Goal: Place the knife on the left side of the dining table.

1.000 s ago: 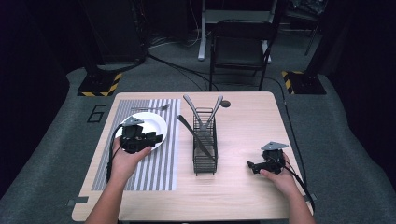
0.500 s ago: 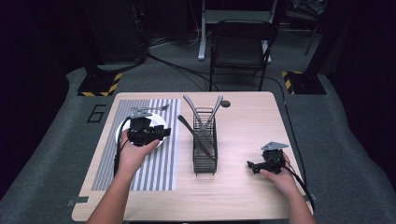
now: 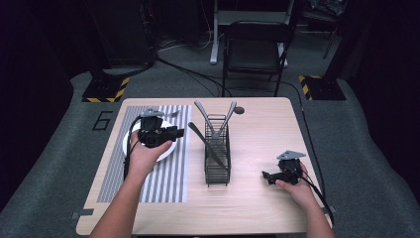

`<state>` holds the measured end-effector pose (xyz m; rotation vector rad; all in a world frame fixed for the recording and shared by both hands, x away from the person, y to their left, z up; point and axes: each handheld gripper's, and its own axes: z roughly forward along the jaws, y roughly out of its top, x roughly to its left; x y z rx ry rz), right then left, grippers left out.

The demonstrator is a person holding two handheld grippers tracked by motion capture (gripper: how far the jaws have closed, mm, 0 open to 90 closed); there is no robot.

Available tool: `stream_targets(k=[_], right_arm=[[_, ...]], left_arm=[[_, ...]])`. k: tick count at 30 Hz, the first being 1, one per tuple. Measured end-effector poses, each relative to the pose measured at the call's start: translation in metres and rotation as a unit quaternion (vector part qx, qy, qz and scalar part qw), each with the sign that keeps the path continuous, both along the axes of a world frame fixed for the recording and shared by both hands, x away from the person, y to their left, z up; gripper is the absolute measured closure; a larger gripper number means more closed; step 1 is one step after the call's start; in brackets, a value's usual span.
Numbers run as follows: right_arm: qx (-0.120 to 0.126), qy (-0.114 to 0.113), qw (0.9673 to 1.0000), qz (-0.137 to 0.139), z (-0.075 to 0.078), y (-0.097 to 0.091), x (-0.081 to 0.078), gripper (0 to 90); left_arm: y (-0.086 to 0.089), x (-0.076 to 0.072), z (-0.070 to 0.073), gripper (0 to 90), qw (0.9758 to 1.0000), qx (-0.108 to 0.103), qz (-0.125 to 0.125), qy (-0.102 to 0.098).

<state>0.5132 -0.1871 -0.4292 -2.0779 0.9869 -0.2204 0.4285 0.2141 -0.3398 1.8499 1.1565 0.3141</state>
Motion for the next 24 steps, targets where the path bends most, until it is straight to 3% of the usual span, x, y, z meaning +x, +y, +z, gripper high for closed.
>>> stream_targets(k=[14, 24], right_arm=[[0.001, 0.000, 1.0000, -0.001, 0.000, 0.000, 0.000, 0.0], [0.001, 0.000, 1.0000, -0.001, 0.000, 0.000, 0.000, 0.0]], left_arm=[[-0.014, 0.015, 0.011, 63.3, 0.9996, -0.028, -0.003, 0.004], [-0.029, 0.026, 0.006, 63.5, 0.9996, -0.025, -0.002, 0.009]])
